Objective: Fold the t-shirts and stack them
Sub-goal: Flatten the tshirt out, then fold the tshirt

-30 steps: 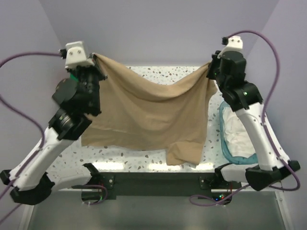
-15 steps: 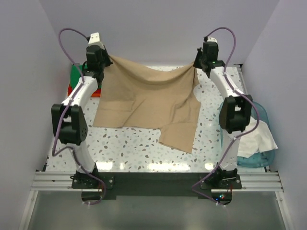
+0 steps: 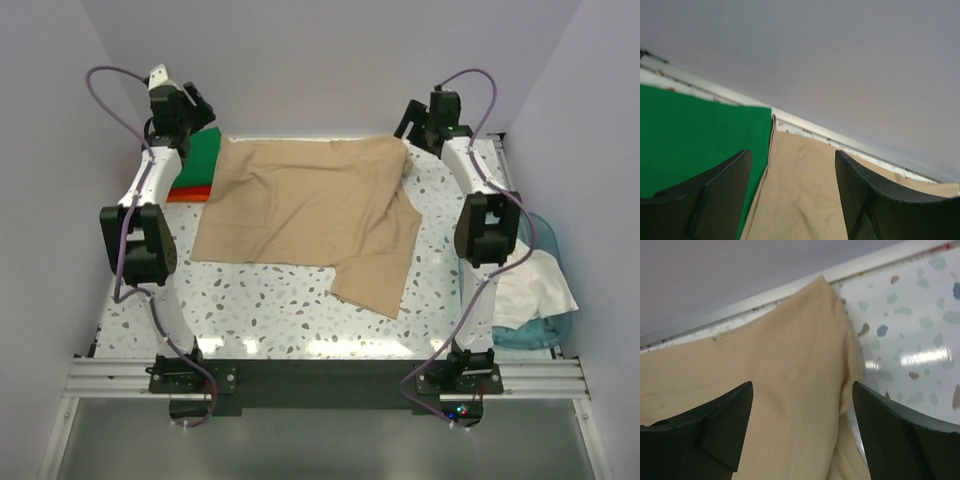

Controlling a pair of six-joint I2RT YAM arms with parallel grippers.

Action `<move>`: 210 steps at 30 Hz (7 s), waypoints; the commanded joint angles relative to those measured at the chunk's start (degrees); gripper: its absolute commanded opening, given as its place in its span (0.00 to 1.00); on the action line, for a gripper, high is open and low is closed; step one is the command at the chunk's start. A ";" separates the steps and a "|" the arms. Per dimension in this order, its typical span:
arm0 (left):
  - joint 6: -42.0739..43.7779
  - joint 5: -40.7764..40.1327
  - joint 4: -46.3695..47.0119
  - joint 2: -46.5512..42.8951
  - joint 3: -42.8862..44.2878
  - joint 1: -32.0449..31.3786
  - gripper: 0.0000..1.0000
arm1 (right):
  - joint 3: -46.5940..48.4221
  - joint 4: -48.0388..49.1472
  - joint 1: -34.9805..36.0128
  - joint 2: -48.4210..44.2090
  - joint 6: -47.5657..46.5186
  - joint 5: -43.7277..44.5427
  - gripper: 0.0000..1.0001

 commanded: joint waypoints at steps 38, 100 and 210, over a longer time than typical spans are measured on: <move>-24.15 -18.27 -3.78 -43.93 -72.65 -0.74 0.59 | -79.01 13.31 0.49 -48.92 6.28 -3.37 0.61; -27.40 -22.58 -8.00 -52.08 -77.03 -0.74 0.00 | -84.45 0.23 1.81 -65.17 7.25 3.12 0.00; -24.49 -13.27 -8.27 -34.24 -53.29 -2.32 0.56 | -62.12 1.01 -8.65 -42.76 7.42 -7.51 0.52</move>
